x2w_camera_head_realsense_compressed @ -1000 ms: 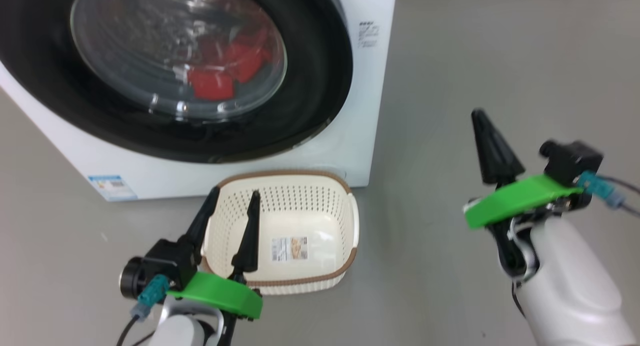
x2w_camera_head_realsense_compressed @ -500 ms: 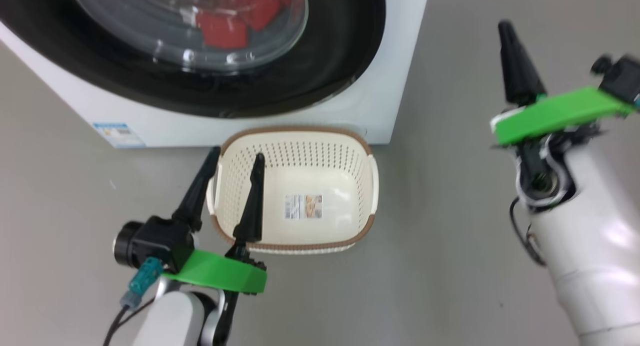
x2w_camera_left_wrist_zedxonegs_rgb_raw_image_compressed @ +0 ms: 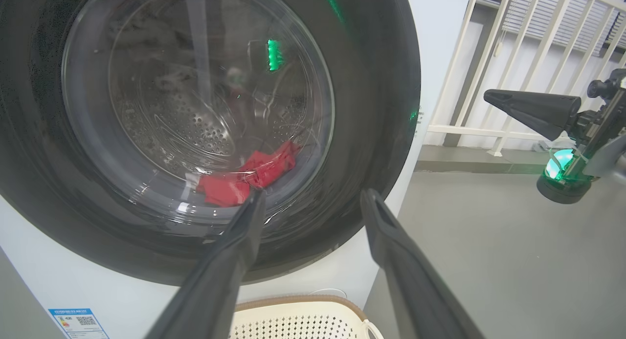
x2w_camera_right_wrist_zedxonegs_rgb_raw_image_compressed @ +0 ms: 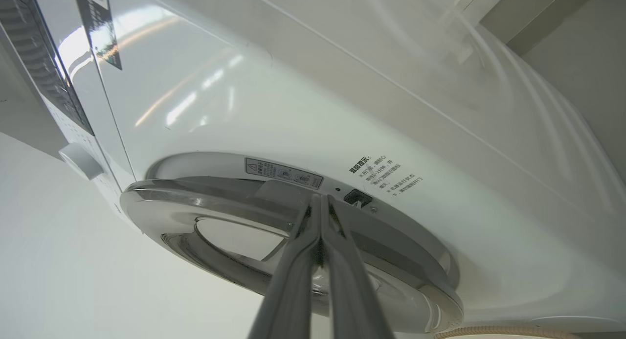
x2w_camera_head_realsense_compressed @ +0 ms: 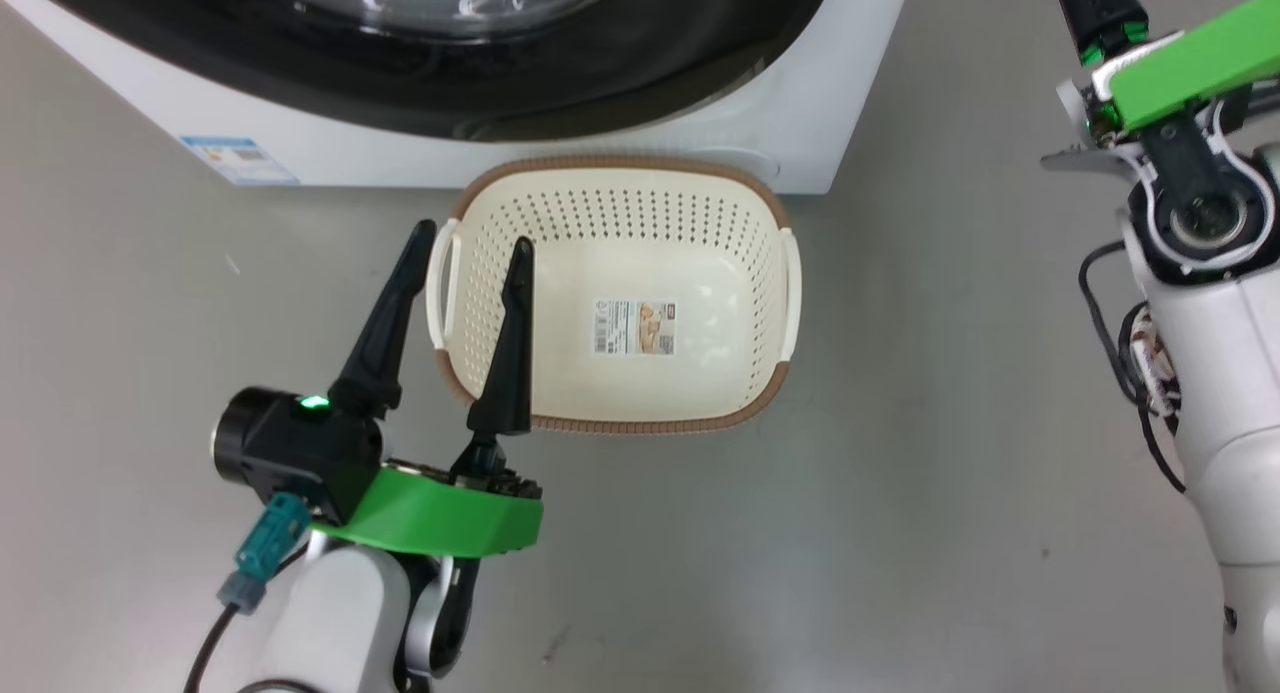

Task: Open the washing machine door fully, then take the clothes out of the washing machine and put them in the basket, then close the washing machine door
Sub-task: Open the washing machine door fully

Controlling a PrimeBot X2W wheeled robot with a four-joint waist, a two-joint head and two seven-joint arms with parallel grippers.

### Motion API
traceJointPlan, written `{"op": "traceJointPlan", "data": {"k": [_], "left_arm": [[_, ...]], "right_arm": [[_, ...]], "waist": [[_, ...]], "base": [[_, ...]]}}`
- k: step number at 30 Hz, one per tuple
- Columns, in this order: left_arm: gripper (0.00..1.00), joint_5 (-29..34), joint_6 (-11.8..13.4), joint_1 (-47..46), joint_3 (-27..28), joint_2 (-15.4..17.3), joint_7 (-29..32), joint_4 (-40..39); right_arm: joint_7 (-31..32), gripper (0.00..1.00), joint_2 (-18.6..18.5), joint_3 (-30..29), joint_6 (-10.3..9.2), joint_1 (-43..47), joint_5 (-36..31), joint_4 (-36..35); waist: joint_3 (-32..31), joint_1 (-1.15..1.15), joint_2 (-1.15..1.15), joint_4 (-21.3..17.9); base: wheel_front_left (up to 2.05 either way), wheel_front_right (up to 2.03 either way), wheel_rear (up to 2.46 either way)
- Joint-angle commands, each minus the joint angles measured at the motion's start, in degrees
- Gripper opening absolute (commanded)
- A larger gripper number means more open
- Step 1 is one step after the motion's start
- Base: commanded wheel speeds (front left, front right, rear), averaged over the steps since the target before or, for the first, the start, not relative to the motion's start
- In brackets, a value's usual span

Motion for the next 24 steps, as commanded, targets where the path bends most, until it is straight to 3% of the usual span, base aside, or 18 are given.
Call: {"op": "traceJointPlan", "data": {"k": [1, 10, 24], "left_arm": [[1.0, 0.6, 0.6, -1.2, 1.4, 0.9, -0.4, -1.8], [1.0, 1.1, 1.1, -2.4, 0.4, 0.9, -0.4, -2.9], [1.0, 1.2, 0.7, -3.4, -0.2, 0.9, -0.4, -2.0]], "right_arm": [[1.2, 0.0, 0.6, 0.4, -0.03, -1.6, 1.5, -1.2], [9.3, 0.0, 0.0, -1.3, -0.03, -8.4, 9.6, 1.5], [16.4, 0.0, 0.7, -0.1, -0.03, -15.3, 12.1, 4.6]], "waist": [[2.0, 0.0, 0.0, 1.1], [6.0, 0.0, 0.0, 2.3], [9.1, 0.0, 0.0, 4.3]], "base": [[0.0, 0.0, 0.0], [0.0, 0.0, 0.0], [0.0, 0.0, 0.0]]}}
